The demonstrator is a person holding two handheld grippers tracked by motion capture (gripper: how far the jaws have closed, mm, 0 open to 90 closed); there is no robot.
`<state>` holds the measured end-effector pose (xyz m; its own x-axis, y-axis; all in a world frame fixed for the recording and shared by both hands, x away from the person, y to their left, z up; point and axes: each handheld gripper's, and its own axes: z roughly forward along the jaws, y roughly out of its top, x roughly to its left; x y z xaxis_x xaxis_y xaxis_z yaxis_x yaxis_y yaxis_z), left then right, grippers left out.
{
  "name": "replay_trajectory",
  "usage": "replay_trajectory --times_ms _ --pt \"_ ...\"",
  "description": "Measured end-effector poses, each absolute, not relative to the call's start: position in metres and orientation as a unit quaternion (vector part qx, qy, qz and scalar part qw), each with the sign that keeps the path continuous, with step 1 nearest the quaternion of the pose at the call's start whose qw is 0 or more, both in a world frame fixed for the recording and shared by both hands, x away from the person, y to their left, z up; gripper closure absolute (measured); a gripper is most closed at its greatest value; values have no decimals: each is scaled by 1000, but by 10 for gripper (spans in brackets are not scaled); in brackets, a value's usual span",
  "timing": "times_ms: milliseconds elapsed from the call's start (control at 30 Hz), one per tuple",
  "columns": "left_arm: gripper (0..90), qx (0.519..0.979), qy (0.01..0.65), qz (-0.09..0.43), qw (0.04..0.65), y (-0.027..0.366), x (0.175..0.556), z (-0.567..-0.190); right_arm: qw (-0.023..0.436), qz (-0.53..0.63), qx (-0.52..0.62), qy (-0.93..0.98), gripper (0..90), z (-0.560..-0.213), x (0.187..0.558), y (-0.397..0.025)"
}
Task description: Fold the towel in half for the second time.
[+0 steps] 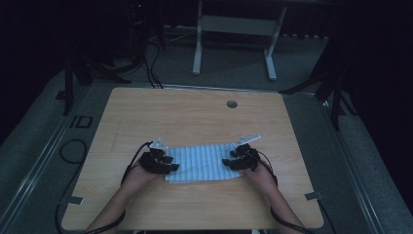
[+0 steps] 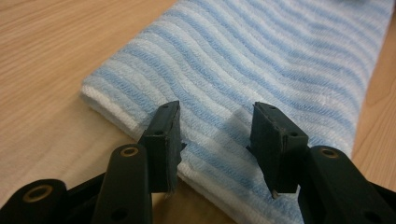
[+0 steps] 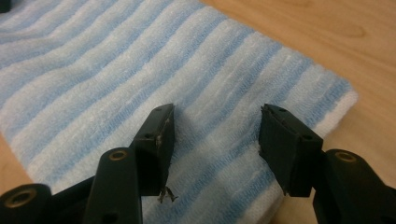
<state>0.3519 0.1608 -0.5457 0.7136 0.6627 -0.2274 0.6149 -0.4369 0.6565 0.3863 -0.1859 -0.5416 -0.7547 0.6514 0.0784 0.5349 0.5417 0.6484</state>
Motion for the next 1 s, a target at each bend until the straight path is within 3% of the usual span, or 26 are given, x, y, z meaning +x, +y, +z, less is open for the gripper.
replay_trajectory --times_ms 467,800,900,1000 --pt "525 840 395 63 366 170 389 -546 102 342 353 865 448 -544 417 -170" --pt "459 840 405 87 350 165 399 -544 114 342 365 859 423 -544 427 -160" --pt "432 831 411 81 365 167 396 -541 109 341 361 861 384 -542 426 -161" --pt "384 820 411 90 388 168 390 -534 103 351 359 858 282 -537 424 -163"
